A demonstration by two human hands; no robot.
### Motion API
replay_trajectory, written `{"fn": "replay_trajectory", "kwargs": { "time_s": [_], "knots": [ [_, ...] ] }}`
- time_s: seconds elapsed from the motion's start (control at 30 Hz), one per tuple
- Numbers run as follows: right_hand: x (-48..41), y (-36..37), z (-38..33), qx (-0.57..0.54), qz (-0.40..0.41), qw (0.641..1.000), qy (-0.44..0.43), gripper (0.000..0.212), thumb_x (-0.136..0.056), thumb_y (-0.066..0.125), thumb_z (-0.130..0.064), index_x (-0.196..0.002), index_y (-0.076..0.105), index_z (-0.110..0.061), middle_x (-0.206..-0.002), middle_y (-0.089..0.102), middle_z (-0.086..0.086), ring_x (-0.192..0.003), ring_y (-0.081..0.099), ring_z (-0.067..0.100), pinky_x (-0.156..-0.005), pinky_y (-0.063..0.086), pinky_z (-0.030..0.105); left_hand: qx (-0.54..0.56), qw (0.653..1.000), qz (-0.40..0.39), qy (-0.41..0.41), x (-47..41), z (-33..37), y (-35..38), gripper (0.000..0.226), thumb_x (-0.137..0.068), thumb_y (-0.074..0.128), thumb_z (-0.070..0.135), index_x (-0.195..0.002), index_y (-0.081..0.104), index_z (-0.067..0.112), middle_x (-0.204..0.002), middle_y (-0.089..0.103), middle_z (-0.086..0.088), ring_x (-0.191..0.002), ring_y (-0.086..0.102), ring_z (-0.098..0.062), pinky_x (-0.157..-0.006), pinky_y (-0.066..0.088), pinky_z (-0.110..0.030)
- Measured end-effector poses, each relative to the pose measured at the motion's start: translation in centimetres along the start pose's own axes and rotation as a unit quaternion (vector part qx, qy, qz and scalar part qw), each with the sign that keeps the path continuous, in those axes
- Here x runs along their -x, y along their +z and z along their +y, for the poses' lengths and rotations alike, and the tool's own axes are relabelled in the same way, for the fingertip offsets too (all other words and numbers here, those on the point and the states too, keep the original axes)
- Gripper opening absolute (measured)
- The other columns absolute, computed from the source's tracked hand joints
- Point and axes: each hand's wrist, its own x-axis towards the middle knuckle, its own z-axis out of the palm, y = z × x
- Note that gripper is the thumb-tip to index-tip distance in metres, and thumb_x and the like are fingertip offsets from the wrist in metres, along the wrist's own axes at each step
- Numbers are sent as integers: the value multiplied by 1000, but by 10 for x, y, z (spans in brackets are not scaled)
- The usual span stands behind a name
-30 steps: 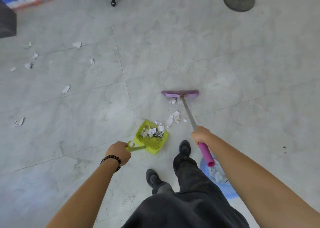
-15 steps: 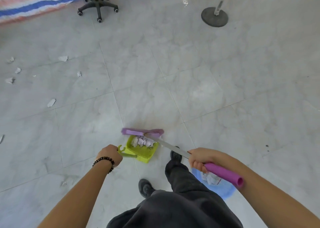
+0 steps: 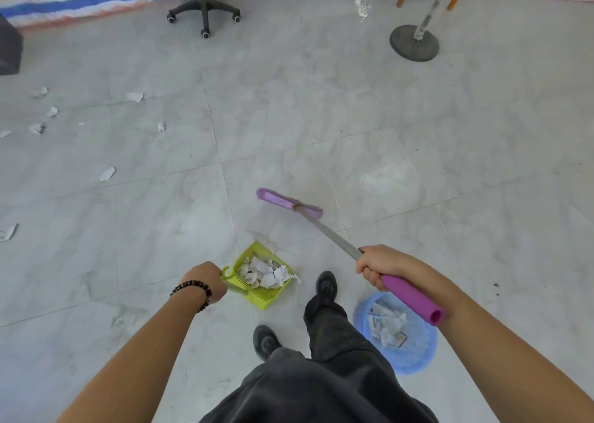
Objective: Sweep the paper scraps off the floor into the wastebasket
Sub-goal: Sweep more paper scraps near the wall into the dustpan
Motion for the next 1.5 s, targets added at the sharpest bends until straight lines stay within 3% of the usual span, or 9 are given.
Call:
{"fn": "replay_trajectory", "kwargs": {
  "time_s": [0.23,0.47,0.6,0.7,0.83,1.0,1.2,1.4,1.5],
  "knots": [
    [-45,51,20,56,56,997,10,26,-55,48,4,-78,56,-4,-61,49,13,-48,44,21,-49,41,26,11,1000,12,-10,7,-22,28,33,-81,46,12,-107,64,23,-83,62,4,-74,60,-15,-54,43,-23],
    [-53,100,59,-104,49,991,68,7,-88,47,2,-91,54,0,-64,55,12,-48,55,18,-49,54,27,7,1000,25,1,3,-31,25,31,-79,47,8,-102,65,19,-80,62,2,-71,60,-16,-56,47,-23],
    [-59,106,78,-133,88,981,109,18,-96,42,-9,-81,50,-5,-62,49,6,-40,42,11,-33,34,15,1,1000,23,15,11,-37,19,31,-82,48,9,-105,67,18,-82,63,1,-69,57,-15,-56,45,-23],
    [-52,107,84,-70,112,988,75,27,-99,41,-11,-73,45,-10,-60,53,4,-24,44,7,-28,33,12,22,999,18,21,19,-52,21,30,-83,49,11,-105,67,18,-79,61,1,-66,56,-14,-51,42,-22],
    [-44,114,81,-13,129,988,78,31,-96,50,-7,-66,43,-13,-24,43,-6,-31,49,10,-34,41,18,40,999,14,19,32,-77,23,24,-83,51,12,-98,68,19,-75,60,2,-65,55,-13,-49,39,-21],
    [-33,138,96,181,102,978,13,28,-90,52,-6,-64,44,-14,-35,51,-3,-25,47,6,-33,40,18,37,999,-6,4,40,-101,40,18,-83,54,15,-94,68,21,-75,61,3,-63,55,-12,-48,38,-20],
    [4,173,129,200,39,979,-9,16,-79,41,7,-81,50,-6,-58,51,9,-42,49,16,-36,39,20,82,996,-46,-5,54,-90,60,8,-82,52,13,-83,60,13,-68,54,-2,-56,49,-18,-45,34,-20],
    [36,167,179,176,6,984,-27,23,-88,51,-3,-72,49,-20,-63,50,3,-35,48,8,-30,36,16,368,889,-259,-82,94,-73,84,9,-90,54,14,-99,56,11,-84,67,-13,-47,53,-14,-38,34,-17],
    [49,152,214,89,-21,996,-12,28,-96,44,-8,-70,48,-17,-51,46,-1,-25,40,4,-29,32,16,460,853,-229,-94,107,-74,120,4,-88,53,4,-88,53,7,-68,62,-9,-35,41,-9,-32,36,-16]
  ]
}}
